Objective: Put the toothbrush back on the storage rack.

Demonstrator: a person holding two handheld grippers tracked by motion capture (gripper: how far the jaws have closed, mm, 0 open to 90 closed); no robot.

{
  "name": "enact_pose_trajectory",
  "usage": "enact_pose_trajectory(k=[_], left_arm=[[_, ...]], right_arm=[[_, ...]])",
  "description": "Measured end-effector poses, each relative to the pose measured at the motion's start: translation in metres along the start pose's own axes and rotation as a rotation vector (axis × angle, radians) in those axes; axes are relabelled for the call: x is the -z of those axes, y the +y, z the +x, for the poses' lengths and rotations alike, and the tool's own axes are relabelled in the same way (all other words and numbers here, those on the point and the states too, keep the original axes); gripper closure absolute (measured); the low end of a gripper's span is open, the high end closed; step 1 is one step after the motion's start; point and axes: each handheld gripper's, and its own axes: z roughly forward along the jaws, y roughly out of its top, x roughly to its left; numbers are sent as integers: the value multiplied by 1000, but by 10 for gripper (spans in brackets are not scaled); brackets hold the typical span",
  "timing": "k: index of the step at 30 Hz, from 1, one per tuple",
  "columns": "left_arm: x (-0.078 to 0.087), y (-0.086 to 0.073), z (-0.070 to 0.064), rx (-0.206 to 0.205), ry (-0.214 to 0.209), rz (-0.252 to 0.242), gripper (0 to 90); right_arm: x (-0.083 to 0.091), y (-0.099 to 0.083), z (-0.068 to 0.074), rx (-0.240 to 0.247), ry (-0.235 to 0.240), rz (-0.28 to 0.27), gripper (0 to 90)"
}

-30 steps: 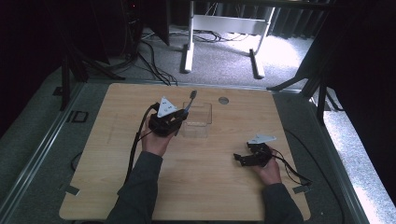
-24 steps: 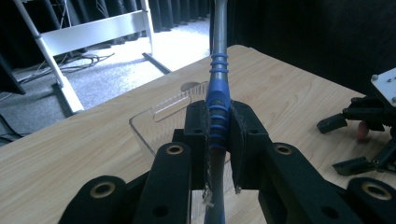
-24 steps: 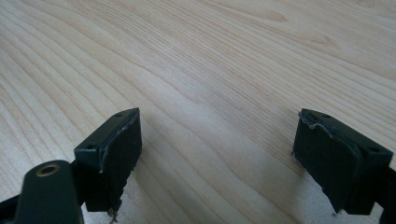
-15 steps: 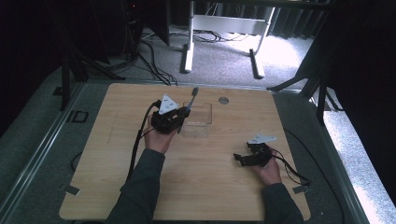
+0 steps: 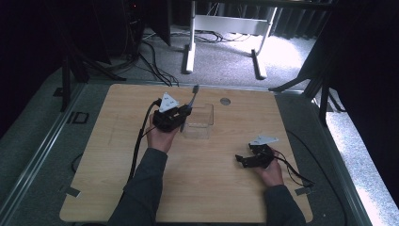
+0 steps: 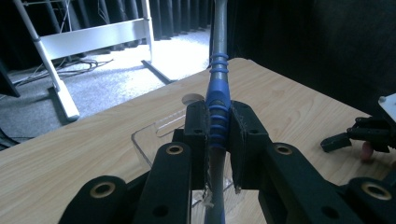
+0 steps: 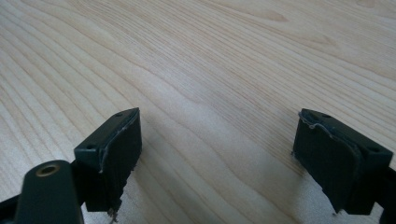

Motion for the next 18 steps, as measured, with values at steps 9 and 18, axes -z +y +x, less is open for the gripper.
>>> enact_pose_trajectory(k=[9, 18], left_arm=[[-4, 3, 1, -7, -4, -4, 788], [-11, 6, -2, -2, -6, -11, 788]], right_arm=[[0, 0, 0, 0, 0, 1, 152], [0, 0, 0, 0, 0, 1, 151]])
